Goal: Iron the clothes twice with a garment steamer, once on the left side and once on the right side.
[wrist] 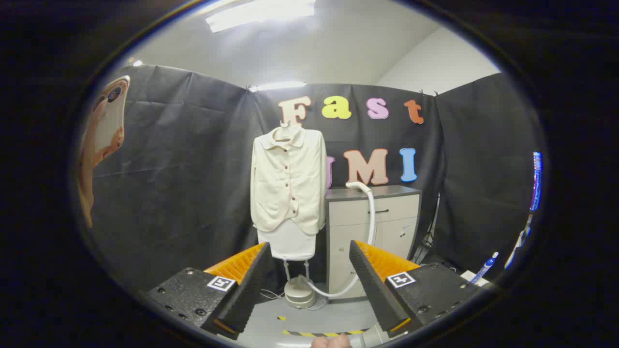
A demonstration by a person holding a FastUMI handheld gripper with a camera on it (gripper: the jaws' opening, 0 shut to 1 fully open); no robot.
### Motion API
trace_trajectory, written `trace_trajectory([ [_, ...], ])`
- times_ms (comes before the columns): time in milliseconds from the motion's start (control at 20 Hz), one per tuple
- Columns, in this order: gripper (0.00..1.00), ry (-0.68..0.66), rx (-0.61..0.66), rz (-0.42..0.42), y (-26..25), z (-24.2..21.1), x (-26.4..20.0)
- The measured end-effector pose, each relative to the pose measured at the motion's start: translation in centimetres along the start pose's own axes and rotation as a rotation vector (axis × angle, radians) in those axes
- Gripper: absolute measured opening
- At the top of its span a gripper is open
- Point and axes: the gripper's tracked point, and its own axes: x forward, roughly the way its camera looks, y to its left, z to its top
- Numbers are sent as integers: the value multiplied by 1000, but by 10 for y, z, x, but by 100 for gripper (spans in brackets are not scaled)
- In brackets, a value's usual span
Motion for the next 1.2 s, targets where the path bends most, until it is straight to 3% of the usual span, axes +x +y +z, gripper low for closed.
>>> trace_trajectory([
  [1200,98,13,-16,-57,-6,1,17],
])
